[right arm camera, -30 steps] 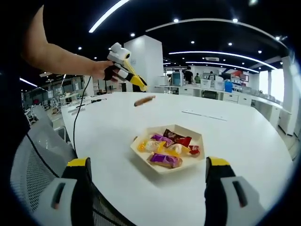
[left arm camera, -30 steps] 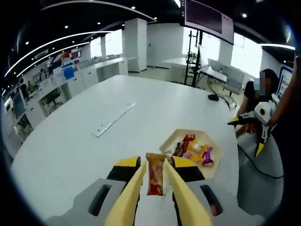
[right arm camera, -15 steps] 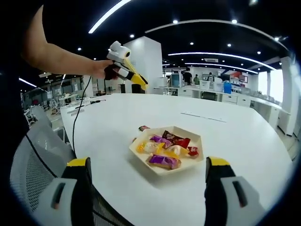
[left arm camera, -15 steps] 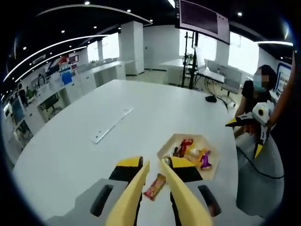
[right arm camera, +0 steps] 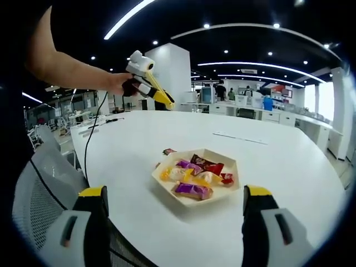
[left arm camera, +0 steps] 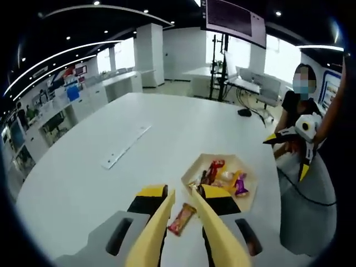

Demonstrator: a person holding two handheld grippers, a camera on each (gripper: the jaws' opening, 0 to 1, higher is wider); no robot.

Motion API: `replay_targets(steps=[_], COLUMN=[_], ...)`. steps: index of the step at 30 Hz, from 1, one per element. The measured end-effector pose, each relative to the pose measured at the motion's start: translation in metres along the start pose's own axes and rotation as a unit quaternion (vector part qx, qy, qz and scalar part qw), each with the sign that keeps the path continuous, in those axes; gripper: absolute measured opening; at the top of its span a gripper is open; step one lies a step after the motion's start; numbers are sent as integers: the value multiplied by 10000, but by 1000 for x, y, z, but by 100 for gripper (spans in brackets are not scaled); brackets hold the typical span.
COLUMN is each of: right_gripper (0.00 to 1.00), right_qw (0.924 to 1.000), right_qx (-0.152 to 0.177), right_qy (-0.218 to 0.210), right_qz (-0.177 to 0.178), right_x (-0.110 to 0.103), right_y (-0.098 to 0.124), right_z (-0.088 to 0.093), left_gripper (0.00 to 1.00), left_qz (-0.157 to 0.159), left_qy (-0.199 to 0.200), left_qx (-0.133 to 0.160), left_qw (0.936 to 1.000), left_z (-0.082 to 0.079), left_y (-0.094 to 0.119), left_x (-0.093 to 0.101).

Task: Place the target food into the container with the food tongs after gripping and lifting it, then release it inside without dropping or visibly crushing the food.

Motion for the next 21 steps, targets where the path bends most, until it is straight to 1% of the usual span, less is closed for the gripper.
replay_targets(steps=[4, 10, 13, 15, 16, 18, 21], right_gripper=[100, 100, 100, 100, 99, 99, 99], right_qw=[10000, 10000, 10000, 10000, 10000, 10000, 10000], right_qx=[-19, -21, -33, -47, -49, -65, -68], right_qy=[-10, -31, -44, -41, -38, -49, -46], right_qz=[-6, -4, -1, -12, -18, -26, -20], right_x=[0, 0, 0, 0, 0, 0, 0], right_y=[0, 0, 0, 0, 0, -1, -1], right_z=[1, 0, 0, 1, 1, 1, 1], left_gripper=[19, 20, 20, 21, 21, 21, 21], left_qz=[52, 187, 306, 407, 423, 537, 592], left_qy=[-133, -224, -310, -439, -453, -497, -551], left_qx=[-159, -271, -399, -563, -572, -691, -772], left_qw=[9998, 9992, 9983, 9966, 9964, 9949, 9937], left_z=[8, 21, 31, 39, 42, 52, 64], left_y=[-6, -18, -28, -37, -40, -49, -61], left_x=[-2, -4, -4, -5, -5, -5, -6])
Point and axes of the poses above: the point that each gripper's makers call its tool centre point, and the gripper's own axes: y roughly backward along the fingers, x roughly to its right, z roughly out of its underside, the point moved 9 cm from there along y, roughly backward along the fingers, and after that the axes turned 2 degrees about x, right-handed, at the moved point
